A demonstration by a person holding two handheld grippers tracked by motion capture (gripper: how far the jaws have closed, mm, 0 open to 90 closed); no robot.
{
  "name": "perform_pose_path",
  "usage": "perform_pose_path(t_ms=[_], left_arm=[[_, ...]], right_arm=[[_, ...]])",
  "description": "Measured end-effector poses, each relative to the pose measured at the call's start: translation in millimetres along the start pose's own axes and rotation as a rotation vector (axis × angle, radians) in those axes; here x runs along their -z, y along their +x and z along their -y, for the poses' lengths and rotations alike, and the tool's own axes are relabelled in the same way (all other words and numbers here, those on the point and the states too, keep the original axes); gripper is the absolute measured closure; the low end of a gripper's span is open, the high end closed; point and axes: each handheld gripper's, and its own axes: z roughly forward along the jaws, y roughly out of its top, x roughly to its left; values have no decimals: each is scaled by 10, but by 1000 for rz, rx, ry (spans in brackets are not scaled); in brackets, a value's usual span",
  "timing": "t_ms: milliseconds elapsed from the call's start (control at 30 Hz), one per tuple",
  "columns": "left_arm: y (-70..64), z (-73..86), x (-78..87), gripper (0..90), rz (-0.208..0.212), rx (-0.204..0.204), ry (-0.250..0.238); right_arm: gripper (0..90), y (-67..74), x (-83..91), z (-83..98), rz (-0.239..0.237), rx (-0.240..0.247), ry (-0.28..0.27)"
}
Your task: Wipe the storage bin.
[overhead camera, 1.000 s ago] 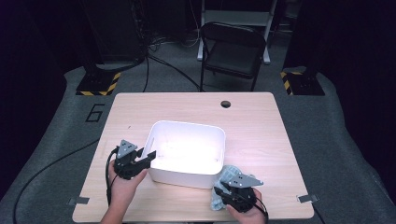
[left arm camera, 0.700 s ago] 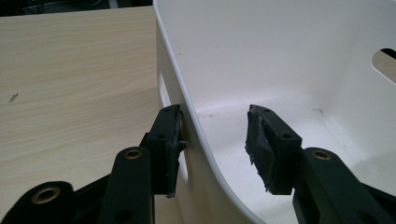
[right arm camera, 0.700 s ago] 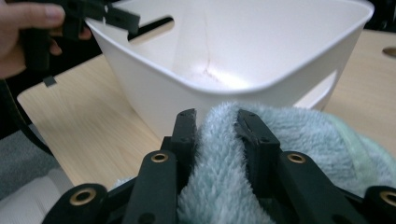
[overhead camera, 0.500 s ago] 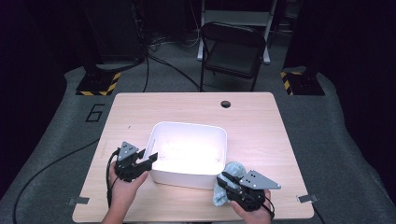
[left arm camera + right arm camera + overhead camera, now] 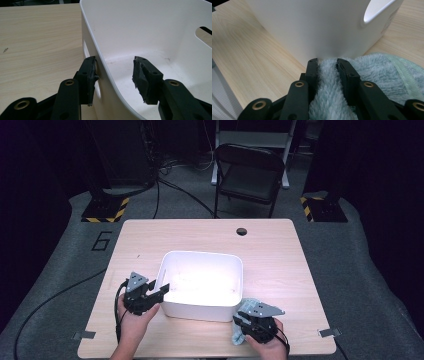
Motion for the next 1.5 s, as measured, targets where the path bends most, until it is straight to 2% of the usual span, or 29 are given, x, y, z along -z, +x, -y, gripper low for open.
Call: perform_pose_path(t_ms=[100,167,267,300,367,400,467,500,567,700,733,800,833,933,1067,1167,1233,1300,1367,1500], left_arm=[[-5,-3,-16,515,8,9,6],[-12,-12,-22,504,14,2,19],[-30,-37,-38,499,26,0,31],[-29,-54,-37,498,39,-1,41],[-16,-99,-40,485,65,-1,61],[0,-124,-30,481,82,-7,78],[26,-153,-20,481,100,-4,74],[40,-161,-25,481,106,2,69],[64,-176,-35,481,121,10,73],[80,-188,-81,479,118,8,75],[89,-193,-87,479,122,5,79],[88,-191,-108,478,122,21,76],[95,-190,-120,479,120,13,74],[105,-183,-143,478,120,7,87],[101,-163,-166,478,114,5,100],[98,-152,-174,478,113,7,104],[98,-148,-176,481,110,-1,105],[95,-142,-176,503,97,-13,102],[95,-141,-171,531,93,-19,107],[81,-139,-157,542,83,-19,112]], right_arm=[[664,22,15,7,20,-2,5],[621,40,44,-2,35,16,4],[588,88,105,-22,64,19,3],[584,91,126,-25,72,29,7],[578,96,155,-23,79,16,24],[576,92,158,-18,87,4,32],[572,71,163,3,88,-4,71],[572,71,156,21,96,-24,80],[570,55,156,49,97,-29,101],[573,54,139,106,110,-48,127],[577,40,130,126,115,-37,132],[598,21,114,163,113,-51,144],[611,17,100,182,118,-66,147],[637,-25,66,220,94,-74,148],[653,-22,7,241,87,-71,128],[699,-19,10,235,75,-82,127],[723,-14,42,225,55,-121,100],[732,2,76,200,27,-116,57],[734,41,101,164,36,-79,34],[734,104,183,97,38,-80,-41]])
